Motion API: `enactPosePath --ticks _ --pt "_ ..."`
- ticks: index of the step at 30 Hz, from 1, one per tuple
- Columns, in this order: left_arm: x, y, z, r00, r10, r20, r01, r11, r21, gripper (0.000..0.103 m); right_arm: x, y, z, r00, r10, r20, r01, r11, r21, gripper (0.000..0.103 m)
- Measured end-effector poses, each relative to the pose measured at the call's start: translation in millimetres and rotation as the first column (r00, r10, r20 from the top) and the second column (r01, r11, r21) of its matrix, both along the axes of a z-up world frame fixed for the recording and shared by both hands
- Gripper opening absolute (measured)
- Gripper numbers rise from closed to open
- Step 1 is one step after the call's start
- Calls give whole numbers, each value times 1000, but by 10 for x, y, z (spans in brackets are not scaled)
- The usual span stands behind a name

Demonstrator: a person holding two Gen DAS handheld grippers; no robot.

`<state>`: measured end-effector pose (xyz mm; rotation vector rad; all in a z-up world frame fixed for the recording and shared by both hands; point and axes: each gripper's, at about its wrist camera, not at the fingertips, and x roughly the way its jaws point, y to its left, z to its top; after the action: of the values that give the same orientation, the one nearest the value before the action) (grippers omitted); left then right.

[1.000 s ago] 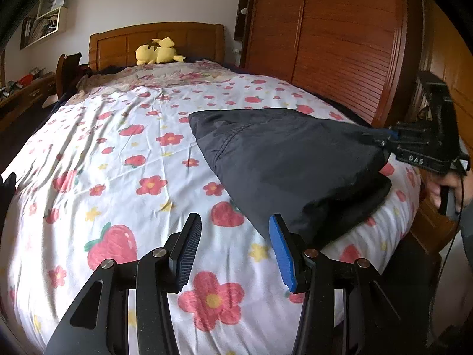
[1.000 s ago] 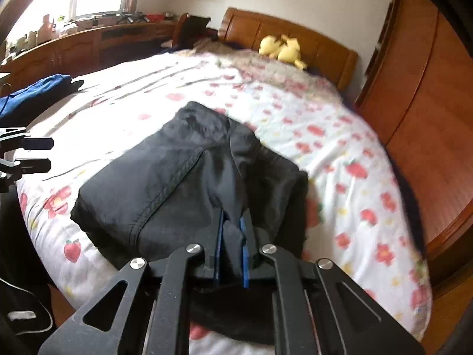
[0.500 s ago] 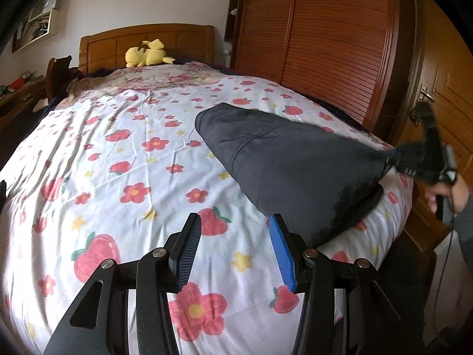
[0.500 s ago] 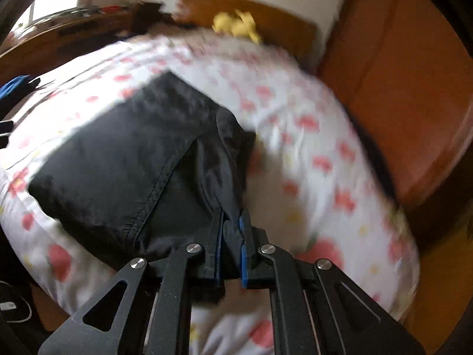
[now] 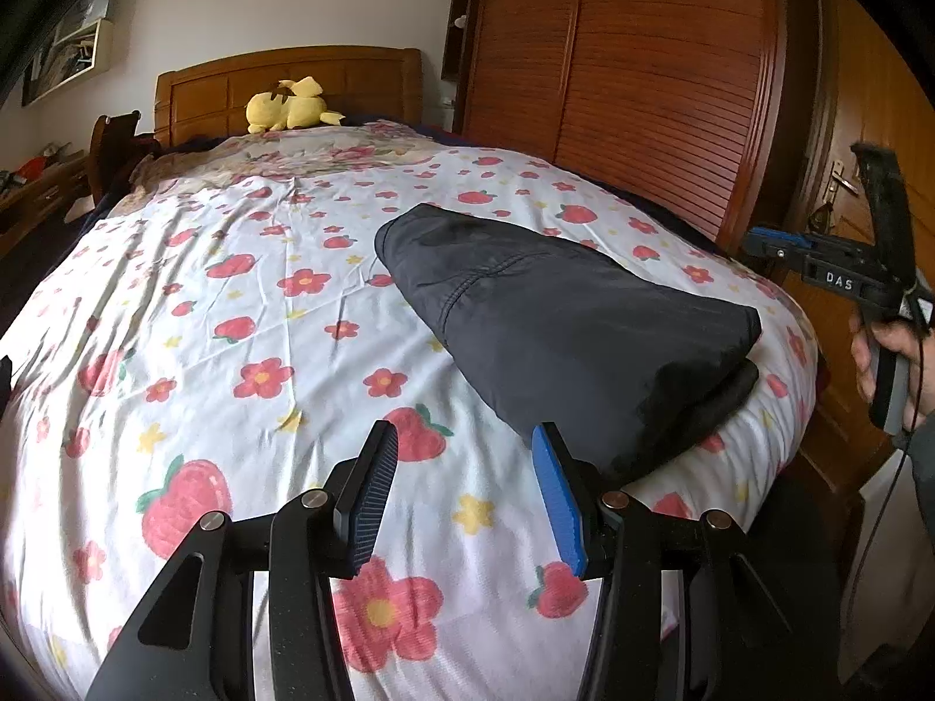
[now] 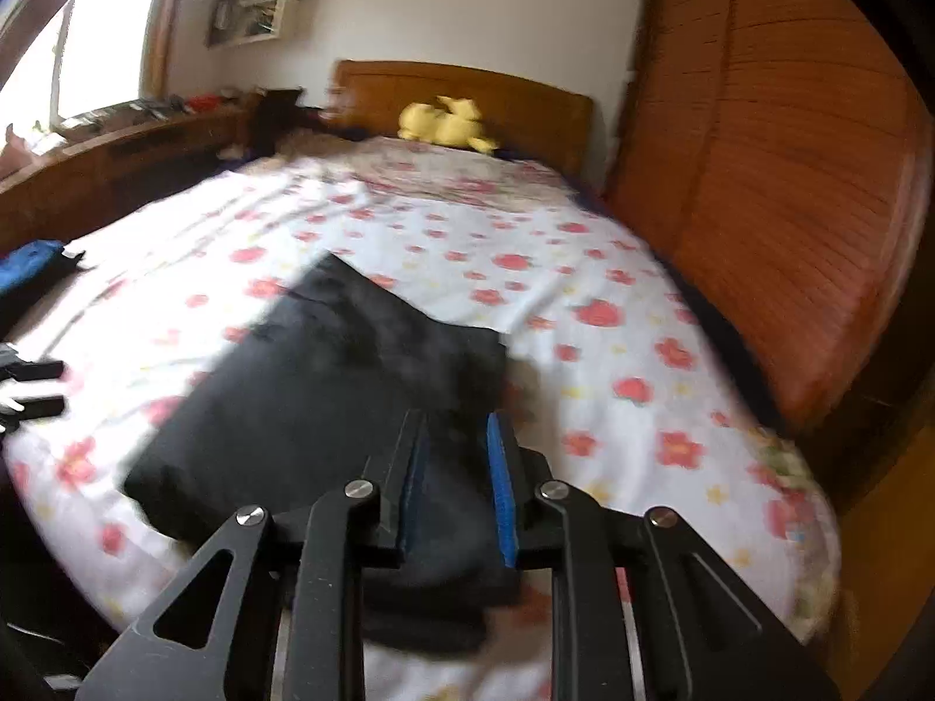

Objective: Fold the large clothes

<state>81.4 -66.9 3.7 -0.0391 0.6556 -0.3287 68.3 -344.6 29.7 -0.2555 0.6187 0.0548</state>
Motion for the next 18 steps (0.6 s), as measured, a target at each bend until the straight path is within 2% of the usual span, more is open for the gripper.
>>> enactPosePath --ticks 5,10,11,14,18 --pt "-5 21 -21 1000 12 -5 -12 1000 0 50 171 478 -215 984 155 -92 -146 984 100 22" --pt "12 30 -54 1000 16 -16 -16 1000 3 50 291 843 -549 953 248 -177 -229 966 121 22" --pt "16 30 -57 1000 16 -17 -16 1000 1 50 326 879 -670 941 262 -216 -237 962 134 22" --pt "54 28 -78 1000 15 -27 -15 1000 -11 50 338 870 -917 931 257 -261 -224 963 151 22" --pt "123 -8 -88 1000 1 -28 -2 1000 -15 50 304 703 -957 950 206 -236 -161 968 194 22"
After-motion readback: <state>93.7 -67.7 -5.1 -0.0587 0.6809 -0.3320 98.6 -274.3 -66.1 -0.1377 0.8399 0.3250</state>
